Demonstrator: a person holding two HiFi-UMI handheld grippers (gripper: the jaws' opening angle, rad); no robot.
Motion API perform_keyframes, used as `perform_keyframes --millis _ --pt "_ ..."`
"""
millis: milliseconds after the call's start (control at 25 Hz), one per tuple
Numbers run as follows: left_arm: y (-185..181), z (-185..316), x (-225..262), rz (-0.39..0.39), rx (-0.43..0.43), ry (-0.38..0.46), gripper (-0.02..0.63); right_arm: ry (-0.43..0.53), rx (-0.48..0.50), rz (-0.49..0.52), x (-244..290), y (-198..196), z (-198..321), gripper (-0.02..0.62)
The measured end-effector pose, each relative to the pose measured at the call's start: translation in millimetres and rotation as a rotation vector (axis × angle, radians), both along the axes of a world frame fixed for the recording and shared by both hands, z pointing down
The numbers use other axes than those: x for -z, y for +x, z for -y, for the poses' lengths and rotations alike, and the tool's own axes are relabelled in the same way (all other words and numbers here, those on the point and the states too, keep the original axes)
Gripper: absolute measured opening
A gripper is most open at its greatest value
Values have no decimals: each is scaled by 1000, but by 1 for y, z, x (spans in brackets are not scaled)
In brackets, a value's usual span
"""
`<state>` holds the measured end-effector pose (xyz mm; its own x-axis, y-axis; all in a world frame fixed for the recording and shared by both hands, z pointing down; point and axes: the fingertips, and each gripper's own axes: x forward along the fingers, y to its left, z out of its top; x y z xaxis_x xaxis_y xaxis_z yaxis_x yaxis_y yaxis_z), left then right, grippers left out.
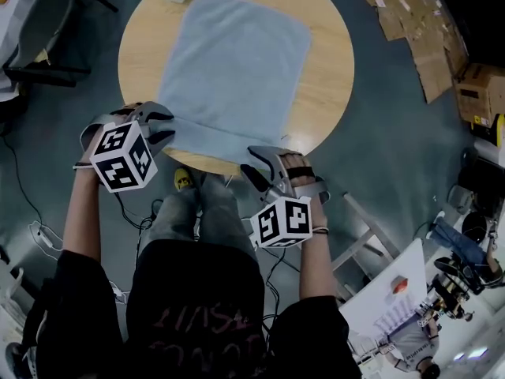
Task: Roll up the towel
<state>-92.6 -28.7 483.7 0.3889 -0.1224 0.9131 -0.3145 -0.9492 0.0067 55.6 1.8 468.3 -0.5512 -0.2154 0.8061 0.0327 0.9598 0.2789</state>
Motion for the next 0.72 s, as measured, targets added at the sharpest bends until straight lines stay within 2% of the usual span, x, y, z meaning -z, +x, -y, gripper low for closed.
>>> perform_keyframes --millis 80,200,360,440,520,600,680,720 --pt "0 0 0 2 14 38 122 67 10 -7 -4 -10 -8 167" --pt "-1 0 11 6 18 102 120 95 -17 -48 -30 -14 -3 166" --pt "1 -15 32 41 -40 188 120 111 -68 -70 -40 -13 11 175" --pt "6 -22 24 83 -69 238 153 100 -83 -74 -40 -12 12 185" --pt "6 -23 6 148 -99 262 230 96 -91 -80 -41 -13 13 195" --pt "5 -20 -13 208 -133 276 241 82 -105 -81 -44 -15 15 196" --pt "3 -16 -24 249 -148 285 223 48 -117 -81 -49 -17 16 178" --pt "2 -14 -27 255 -148 281 147 30 -116 -83 -50 -17 15 163"
